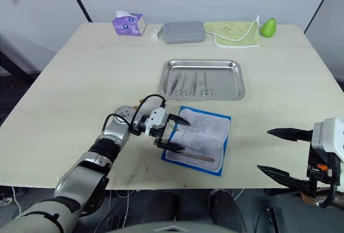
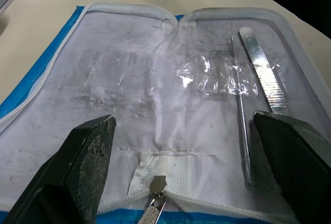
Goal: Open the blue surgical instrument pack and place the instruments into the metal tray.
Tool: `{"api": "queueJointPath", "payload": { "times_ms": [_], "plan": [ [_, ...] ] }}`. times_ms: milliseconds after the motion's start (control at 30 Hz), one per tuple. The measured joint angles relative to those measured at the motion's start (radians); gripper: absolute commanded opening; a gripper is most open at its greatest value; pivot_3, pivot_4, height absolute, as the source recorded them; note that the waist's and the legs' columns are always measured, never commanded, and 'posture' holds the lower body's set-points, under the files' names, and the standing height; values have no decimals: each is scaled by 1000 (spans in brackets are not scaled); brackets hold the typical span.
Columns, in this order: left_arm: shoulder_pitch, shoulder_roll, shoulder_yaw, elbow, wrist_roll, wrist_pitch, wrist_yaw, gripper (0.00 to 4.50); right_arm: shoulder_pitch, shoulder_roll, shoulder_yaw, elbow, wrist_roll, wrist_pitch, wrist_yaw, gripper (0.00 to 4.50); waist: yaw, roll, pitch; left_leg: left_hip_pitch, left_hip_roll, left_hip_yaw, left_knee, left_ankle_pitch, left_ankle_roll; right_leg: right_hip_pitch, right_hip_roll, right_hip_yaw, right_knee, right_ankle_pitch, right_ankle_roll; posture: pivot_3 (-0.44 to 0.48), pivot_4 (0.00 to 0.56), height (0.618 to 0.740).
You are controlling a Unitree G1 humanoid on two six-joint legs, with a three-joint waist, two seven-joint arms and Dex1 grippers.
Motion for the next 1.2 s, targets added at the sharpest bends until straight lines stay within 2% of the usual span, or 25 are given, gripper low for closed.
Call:
{"api": "queueJointPath", "payload": {
  "times_ms": [33, 133, 233, 267, 333, 367, 400, 567, 800, 867, 900, 967, 1200],
  "plan": [
    [0, 0, 0, 0, 0, 0, 0, 4500, -5, 0, 10, -5, 0, 0, -11, 4443, 0, 0, 0, 0, 0, 0, 0, 0, 0, 0, 0, 0, 0, 0, 0, 0, 150, 736],
    [0, -1, 1, 1, 0, -2, 0, 4500, -59, 3, 148, -36, -40, -5, -108, 4443, 0, 0, 0, 0, 0, 0, 0, 0, 0, 0, 0, 0, 0, 0, 0, 0, 150, 736],
    [5, 1, 3, -5, -1, -1, 0, 4500, -154, 28, 376, -42, -131, -17, -206, 4443, -1, 0, -1, 1, 0, 0, 0, 0, 0, 0, 0, 0, 0, 0, 0, 0, 150, 736],
    [8, 4, 5, -9, -1, 0, 0, 4500, -211, 45, 489, -31, -174, -18, -242, 3939, -2, 0, -1, 1, 0, 0, 0, 0, 0, 0, 0, 1, 0, 0, 0, 0, 150, 736],
    [7, -1, 2, -15, -1, 4, 2, 4500, -294, 84, 641, -1, -225, -11, -293, 3396, -1, 1, 0, 0, 0, 0, 0, 0, 0, -1, 0, 1, 0, 0, -1, 0, 150, 736],
    [11, 1, 4, -18, -3, 5, 1, 4500, -339, 88, 711, 23, -259, -11, -312, 2809, 0, 1, 0, 0, 0, 0, 0, 0, 0, 0, 0, 1, 0, 1, -3, 0, 150, 736],
    [6, -1, 0, -20, -2, 6, 1, 4500, -405, 113, 805, 66, -321, -12, -341, 2809, 1, 0, 0, -1, 0, 0, 0, 0, 0, -1, 1, 0, -1, 1, -3, 0, 150, 736],
    [5, -1, 0, -20, -1, 9, 2, 4500, -478, 152, 962, 157, -422, -16, -374, 2809, 2, 0, 1, -2, 0, -1, 0, 0, 0, -1, 1, 1, 0, 1, -3, 0, 150, 736],
    [5, 1, -2, -27, 0, 15, 2, 4500, -535, 182, 1072, 224, -510, -31, -376, 2809, 1, 0, 1, -2, 0, -1, 0, 0, 0, -1, 1, 0, 0, 1, -4, 0, 150, 736],
    [6, 2, -1, -33, 0, 17, 2, 4500, -534, 183, 1097, 230, -527, -33, -374, 2286, 1, 0, 1, -2, 0, -1, 0, 0, 0, -1, 1, 0, 0, 1, -4, 0, 150, 736],
    [8, 3, -1, -38, 0, 18, 3, 4500, -534, 187, 1103, 231, -531, -33, -374, 2234, 1, 0, 1, -2, 0, -1, 0, 0, 0, -1, 1, 0, 0, 1, -4, 0, 150, 736],
    [10, 5, 0, -41, 0, 21, 3, 4500, -534, 193, 1113, 233, -541, -34, -374, 1351, 1, 0, 1, -2, 0, -1, 0, 0, 0, -1, 1, 0, 0, 1, -4, 0, 150, 736],
    [13, 9, -1, -55, 2, 31, 5, 4500, -530, 197, 1143, 255, -584, -49, -373, 1351, 1, 0, 1, -2, 0, -1, 0, 0, 0, -1, 1, 0, 0, 1, -4, 0, 150, 736]
  ]
}}
